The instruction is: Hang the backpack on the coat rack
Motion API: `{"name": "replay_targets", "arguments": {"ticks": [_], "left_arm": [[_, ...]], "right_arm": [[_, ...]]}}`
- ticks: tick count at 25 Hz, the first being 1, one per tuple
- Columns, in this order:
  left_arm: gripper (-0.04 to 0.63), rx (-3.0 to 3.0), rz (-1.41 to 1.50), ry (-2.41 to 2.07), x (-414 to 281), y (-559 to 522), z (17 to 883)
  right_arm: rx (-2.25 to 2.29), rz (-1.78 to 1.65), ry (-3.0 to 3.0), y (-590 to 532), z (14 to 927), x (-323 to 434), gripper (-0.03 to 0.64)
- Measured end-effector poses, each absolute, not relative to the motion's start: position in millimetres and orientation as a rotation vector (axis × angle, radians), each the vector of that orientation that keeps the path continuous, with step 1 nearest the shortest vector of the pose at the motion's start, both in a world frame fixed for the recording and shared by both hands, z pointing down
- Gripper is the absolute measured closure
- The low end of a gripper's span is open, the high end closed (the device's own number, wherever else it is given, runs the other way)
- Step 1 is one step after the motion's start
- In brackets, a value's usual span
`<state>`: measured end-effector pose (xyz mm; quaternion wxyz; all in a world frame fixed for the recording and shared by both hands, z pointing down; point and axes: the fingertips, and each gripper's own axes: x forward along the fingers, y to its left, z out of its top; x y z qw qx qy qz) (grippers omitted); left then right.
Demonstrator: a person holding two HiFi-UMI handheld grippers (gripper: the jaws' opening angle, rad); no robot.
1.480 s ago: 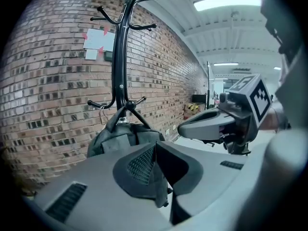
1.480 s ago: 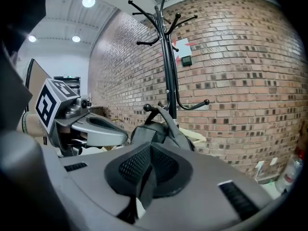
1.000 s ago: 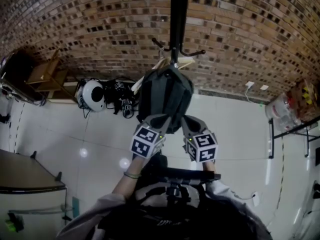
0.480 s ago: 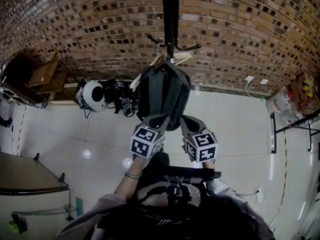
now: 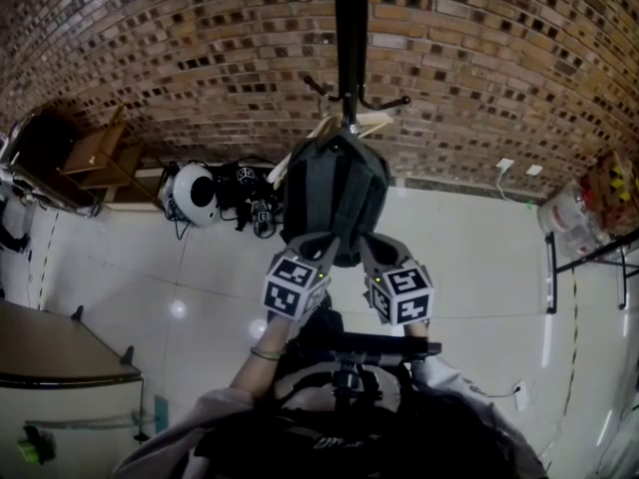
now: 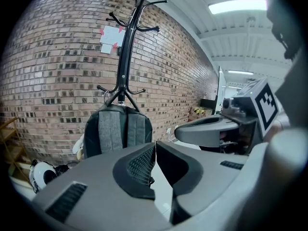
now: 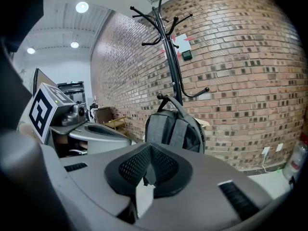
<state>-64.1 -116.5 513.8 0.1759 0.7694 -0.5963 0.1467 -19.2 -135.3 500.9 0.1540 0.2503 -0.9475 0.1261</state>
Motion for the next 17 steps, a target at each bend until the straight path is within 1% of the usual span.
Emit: {"name": "replay_targets", "arguments": {"ticks": [17], "left_arm": [[0.586,2.163,0.407,-1.691,-81,-123,517]], "right_arm": [[0.736,0.367,-2.707,-145,504,-32,0.608]]}}
